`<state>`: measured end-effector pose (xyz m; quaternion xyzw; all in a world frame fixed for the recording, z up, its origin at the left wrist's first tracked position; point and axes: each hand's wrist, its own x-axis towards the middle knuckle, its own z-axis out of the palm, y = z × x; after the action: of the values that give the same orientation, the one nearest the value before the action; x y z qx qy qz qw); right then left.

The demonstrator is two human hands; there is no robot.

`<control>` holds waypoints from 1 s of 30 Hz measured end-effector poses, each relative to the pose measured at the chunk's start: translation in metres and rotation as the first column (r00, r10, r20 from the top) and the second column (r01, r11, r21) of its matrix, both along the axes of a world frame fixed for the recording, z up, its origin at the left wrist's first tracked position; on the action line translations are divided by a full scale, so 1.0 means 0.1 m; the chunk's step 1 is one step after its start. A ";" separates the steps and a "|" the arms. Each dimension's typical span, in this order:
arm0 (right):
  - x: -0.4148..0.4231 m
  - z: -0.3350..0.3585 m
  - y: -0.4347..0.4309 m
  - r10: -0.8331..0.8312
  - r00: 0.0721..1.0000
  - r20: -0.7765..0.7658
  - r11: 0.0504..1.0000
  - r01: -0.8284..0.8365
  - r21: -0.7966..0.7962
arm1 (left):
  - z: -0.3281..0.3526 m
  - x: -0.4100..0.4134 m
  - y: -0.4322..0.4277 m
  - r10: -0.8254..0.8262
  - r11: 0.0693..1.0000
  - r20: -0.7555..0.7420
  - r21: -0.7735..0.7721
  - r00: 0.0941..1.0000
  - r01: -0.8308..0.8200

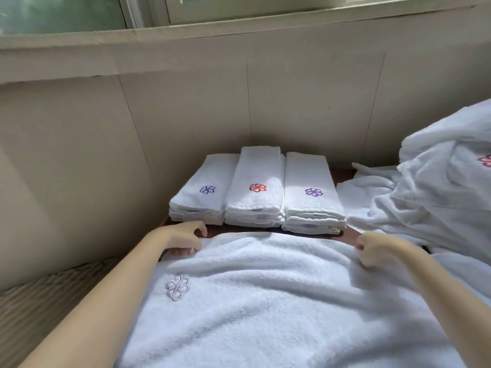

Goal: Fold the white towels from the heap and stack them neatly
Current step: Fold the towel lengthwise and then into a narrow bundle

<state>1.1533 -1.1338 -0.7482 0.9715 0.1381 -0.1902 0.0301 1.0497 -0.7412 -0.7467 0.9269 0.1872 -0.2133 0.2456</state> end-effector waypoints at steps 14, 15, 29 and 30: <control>-0.11 0.21 -0.07 -0.412 0.705 0.578 0.802 -0.021 0.597 | 0.08 -0.28 -0.02 0.113 0.978 0.546 0.086 0.830 -0.189; -0.18 0.18 -0.08 -0.407 0.716 0.567 0.788 -0.038 0.614 | 0.03 -0.35 -0.02 0.113 0.977 0.524 0.096 0.844 -0.190; -1.44 -0.47 -0.23 -0.451 0.662 0.599 0.687 -0.170 0.706 | -0.60 -1.18 -0.26 0.207 0.898 0.715 0.132 0.668 -0.420; -1.47 -0.47 -0.24 -0.434 0.667 0.605 0.695 -0.180 0.696 | -0.60 -1.20 -0.27 0.217 0.883 0.715 0.147 0.665 -0.446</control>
<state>1.0068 -1.1582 -0.7953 0.9035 0.1009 0.2821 -0.3064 0.9295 -0.7683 -0.8067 0.9151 0.2827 0.2219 0.1830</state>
